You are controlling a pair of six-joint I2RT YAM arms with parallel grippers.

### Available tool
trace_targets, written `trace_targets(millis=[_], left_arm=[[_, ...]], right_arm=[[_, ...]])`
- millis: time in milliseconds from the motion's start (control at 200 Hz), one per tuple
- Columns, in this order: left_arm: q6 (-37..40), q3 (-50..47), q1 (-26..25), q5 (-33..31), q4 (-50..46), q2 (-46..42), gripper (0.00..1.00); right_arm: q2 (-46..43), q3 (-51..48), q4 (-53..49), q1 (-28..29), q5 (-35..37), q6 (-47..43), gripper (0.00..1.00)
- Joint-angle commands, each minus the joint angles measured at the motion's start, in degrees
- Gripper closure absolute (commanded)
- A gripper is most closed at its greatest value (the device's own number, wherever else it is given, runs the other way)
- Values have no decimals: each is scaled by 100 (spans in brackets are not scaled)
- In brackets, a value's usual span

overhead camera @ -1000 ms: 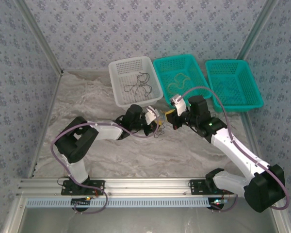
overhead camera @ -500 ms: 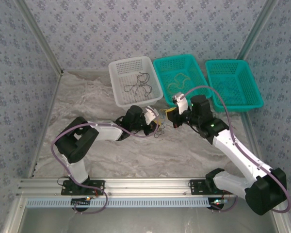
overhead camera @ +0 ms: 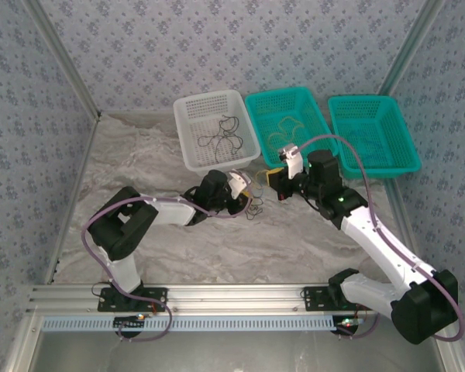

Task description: Untangle the cables

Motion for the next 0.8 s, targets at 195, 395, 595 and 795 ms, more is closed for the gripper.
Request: trace_targets(millis=[195,395,595,795], left_arm=[[-266,-239,75,-8,-56,16,82],[-332,-260,97,82,-126,34,83],[-883,-325,84,665,715,-173,29],[-395,-530,-131,429,2151,66,8]], right_arm=[[-642,-67,237,-160,827,371,100],[-896,-45,369,-400,323,561,100],[-713,117,252,-403,-52,644,100],[-694,170,341,-391,-230,858,100]])
